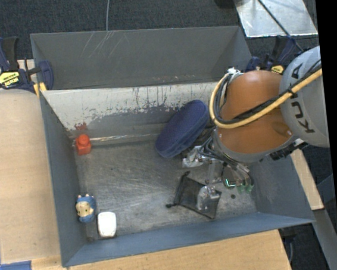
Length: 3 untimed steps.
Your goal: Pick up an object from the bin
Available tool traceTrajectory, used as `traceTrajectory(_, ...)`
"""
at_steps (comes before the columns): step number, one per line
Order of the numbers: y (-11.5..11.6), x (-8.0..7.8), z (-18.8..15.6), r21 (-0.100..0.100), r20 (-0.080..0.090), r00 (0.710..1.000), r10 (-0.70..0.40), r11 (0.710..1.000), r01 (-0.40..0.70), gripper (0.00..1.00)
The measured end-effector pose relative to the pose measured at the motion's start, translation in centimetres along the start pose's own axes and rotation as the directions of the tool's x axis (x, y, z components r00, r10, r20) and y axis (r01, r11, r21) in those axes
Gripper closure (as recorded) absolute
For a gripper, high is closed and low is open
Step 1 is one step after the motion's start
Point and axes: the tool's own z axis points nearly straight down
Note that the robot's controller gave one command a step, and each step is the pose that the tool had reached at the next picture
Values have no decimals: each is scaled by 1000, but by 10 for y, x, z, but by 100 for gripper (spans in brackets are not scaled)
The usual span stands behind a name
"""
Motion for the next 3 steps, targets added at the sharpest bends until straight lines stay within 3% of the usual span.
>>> traceTrajectory(1,-58,-32,95,0,11,1000,-7,1000,7,0)
traceTrajectory(2,-56,-37,89,1,28,1000,-9,1000,9,100)
traceTrajectory(3,-8,3,-70,0,17,999,-46,999,46,100)
